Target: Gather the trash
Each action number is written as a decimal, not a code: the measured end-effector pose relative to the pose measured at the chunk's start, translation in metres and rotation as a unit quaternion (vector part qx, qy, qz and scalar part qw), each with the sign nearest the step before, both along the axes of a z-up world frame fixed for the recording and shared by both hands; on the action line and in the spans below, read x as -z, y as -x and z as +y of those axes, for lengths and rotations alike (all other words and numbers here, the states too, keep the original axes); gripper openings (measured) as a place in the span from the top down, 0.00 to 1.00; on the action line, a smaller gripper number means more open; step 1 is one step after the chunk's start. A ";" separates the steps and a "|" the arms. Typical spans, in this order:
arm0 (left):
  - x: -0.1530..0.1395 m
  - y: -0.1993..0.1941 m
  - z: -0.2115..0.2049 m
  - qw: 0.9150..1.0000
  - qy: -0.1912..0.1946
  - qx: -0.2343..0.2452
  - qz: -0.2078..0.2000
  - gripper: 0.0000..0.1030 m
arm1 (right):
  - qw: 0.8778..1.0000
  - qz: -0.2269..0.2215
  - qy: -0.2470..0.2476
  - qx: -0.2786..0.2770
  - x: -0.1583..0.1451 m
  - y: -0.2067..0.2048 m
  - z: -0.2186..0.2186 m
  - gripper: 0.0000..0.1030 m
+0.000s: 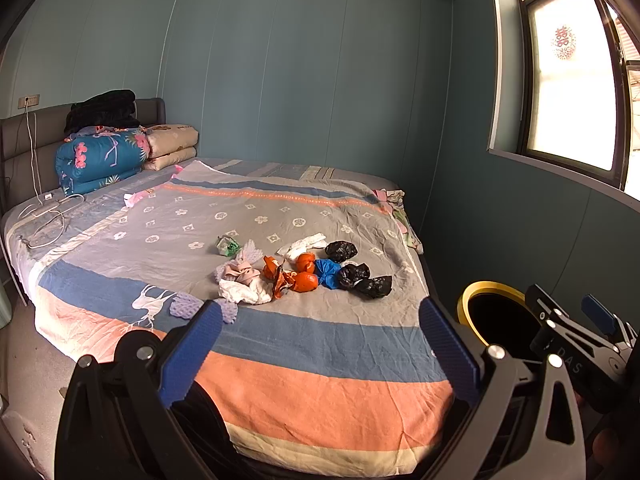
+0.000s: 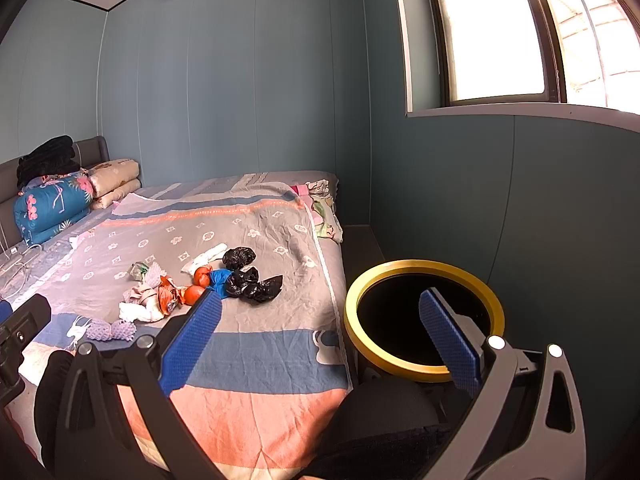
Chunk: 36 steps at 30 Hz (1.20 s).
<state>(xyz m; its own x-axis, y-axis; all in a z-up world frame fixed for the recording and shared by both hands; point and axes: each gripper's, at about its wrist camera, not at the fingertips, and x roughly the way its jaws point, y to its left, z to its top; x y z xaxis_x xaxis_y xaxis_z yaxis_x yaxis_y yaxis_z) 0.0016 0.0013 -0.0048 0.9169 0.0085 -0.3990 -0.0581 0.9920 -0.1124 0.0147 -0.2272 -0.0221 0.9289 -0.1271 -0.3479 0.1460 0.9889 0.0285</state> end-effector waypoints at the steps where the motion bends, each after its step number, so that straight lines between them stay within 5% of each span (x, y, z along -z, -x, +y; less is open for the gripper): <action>1: 0.000 0.000 0.000 1.000 0.000 0.000 0.000 0.08 | 1.000 0.000 0.000 0.000 0.000 0.000 0.000 0.08; 36: 0.000 0.002 0.001 1.000 0.002 0.001 0.003 0.08 | 1.000 0.008 0.001 0.005 0.003 -0.002 0.002 0.08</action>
